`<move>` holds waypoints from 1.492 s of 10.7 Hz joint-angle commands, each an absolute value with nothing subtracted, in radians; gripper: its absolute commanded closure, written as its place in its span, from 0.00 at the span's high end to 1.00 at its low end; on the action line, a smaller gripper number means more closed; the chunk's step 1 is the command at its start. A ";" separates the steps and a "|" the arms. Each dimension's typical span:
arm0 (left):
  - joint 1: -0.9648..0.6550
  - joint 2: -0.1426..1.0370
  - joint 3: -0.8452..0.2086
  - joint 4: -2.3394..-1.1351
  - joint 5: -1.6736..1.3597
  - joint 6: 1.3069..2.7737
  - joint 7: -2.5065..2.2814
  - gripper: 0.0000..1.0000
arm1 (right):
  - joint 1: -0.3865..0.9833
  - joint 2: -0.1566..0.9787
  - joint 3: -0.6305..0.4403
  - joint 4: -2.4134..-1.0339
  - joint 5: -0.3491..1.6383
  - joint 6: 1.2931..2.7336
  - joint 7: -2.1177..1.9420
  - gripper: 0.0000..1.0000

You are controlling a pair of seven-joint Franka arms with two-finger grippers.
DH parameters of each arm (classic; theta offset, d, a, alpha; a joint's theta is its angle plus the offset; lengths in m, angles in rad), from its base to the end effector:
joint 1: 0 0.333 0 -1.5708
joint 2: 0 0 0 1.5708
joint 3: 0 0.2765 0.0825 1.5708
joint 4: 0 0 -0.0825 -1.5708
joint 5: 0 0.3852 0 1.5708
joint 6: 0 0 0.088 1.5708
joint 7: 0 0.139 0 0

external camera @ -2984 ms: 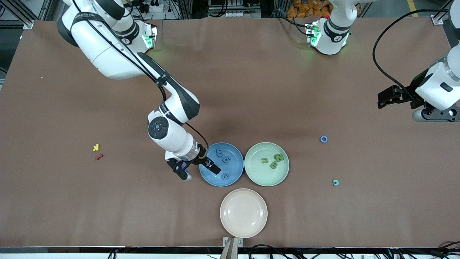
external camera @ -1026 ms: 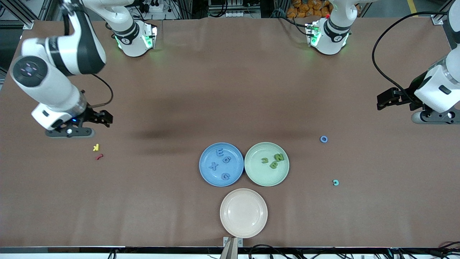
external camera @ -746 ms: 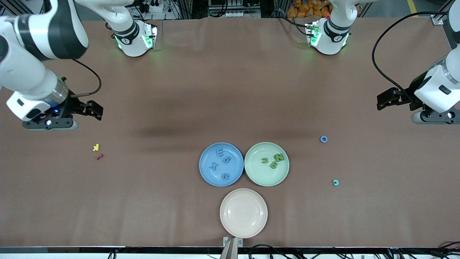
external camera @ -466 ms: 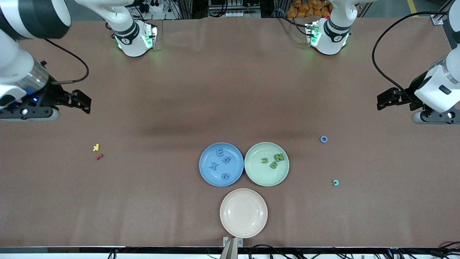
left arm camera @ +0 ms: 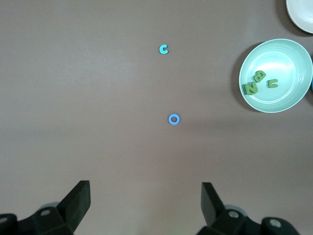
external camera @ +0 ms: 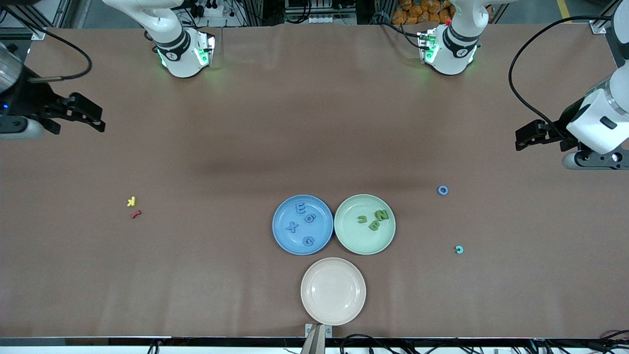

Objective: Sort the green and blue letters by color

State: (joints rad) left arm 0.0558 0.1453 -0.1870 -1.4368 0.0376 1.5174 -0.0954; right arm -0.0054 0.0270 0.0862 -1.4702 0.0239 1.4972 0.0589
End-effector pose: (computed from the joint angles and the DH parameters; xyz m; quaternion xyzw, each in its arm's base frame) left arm 0.5826 -0.0650 0.5297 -0.9994 0.0169 0.0303 0.0088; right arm 0.5540 0.0477 0.5789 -0.9998 -0.0118 0.0009 0.0131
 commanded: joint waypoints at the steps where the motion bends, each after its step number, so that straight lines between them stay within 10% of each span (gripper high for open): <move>1: 0.060 0.141 -0.187 -1.434 0.021 1.522 -0.081 1.00 | -0.015 0.017 0.068 -1.457 0.060 1.479 0.035 1.00; 16: 0.063 0.143 -0.184 -1.434 0.028 1.525 -0.081 1.00 | 0.018 0.026 0.069 -1.506 0.037 1.514 0.051 1.00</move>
